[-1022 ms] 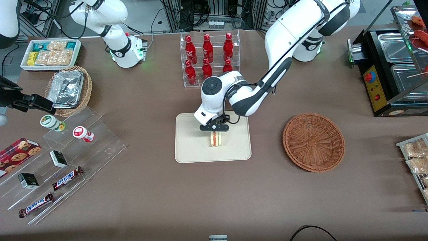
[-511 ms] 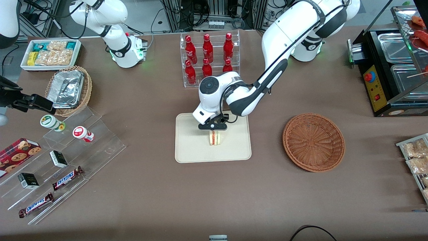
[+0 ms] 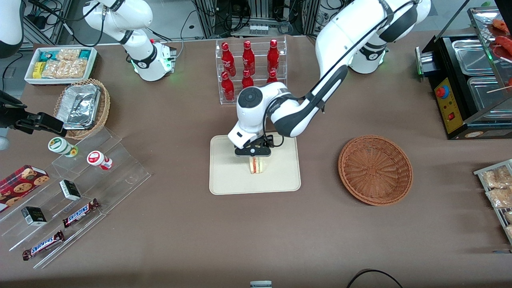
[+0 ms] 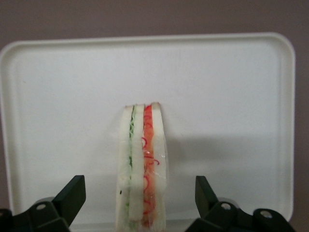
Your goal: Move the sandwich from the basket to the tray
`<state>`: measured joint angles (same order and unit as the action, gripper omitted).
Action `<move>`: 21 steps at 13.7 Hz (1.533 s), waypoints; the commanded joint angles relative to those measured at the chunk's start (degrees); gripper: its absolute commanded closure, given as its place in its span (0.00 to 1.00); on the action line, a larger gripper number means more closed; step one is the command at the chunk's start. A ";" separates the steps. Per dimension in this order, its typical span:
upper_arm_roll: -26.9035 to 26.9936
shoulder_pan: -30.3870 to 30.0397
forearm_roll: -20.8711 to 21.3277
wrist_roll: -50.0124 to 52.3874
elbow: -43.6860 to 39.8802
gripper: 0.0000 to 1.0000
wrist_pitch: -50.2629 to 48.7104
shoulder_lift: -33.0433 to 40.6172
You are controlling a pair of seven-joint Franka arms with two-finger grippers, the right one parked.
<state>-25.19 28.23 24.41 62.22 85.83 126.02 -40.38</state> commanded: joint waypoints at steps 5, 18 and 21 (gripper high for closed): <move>-0.03 -11.86 -10.76 0.10 1.62 0.00 -7.71 16.10; 0.23 -28.49 -17.37 -23.18 1.80 0.00 -30.03 31.76; 0.32 -31.65 -19.40 -27.84 2.41 0.00 -32.23 33.96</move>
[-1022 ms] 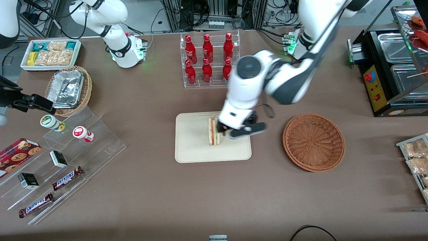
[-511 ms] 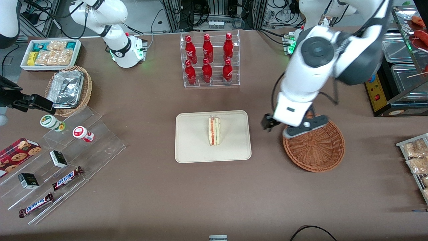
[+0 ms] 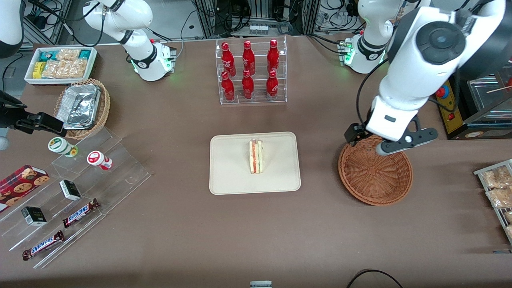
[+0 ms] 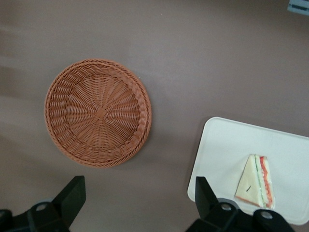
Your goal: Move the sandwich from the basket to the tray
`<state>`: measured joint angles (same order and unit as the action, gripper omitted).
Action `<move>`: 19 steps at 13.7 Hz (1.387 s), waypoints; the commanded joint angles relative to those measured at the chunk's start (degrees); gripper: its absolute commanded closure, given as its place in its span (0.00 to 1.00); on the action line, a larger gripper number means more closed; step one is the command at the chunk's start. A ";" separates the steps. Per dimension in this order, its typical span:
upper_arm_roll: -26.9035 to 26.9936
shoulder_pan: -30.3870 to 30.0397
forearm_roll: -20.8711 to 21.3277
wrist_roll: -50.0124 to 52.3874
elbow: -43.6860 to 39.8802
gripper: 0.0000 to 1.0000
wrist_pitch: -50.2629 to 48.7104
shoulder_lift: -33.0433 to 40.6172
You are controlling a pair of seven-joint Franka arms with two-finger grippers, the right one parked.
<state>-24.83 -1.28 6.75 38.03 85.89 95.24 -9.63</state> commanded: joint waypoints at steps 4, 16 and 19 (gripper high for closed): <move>11.34 1.78 -5.07 -15.24 2.44 0.00 -4.18 5.76; 20.53 0.75 -6.06 -31.61 4.37 0.00 -6.82 12.00; 24.13 1.36 -7.02 -32.84 4.20 0.00 -7.95 12.62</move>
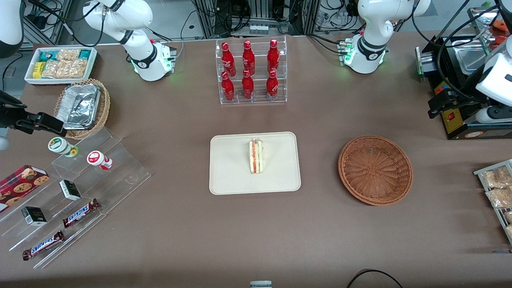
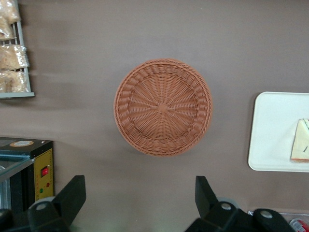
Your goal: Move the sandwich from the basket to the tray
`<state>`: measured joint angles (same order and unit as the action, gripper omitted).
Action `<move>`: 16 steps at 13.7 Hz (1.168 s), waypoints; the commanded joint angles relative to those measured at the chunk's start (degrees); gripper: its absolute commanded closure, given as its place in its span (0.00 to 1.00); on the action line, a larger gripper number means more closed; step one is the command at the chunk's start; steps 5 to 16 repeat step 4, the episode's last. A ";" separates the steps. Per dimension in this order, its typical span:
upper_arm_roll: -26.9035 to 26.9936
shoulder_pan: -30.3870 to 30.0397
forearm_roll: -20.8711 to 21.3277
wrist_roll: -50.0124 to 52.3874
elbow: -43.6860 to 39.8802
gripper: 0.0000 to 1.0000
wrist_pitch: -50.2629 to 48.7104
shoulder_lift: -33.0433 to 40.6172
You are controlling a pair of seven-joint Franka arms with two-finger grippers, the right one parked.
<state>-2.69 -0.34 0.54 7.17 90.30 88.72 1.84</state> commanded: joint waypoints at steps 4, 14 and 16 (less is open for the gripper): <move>2.08 -0.19 -0.98 -1.72 -1.00 0.00 -4.00 0.80; 2.08 -0.19 -0.98 -1.72 -1.00 0.00 -4.00 0.80; 2.08 -0.19 -0.98 -1.72 -1.00 0.00 -4.00 0.80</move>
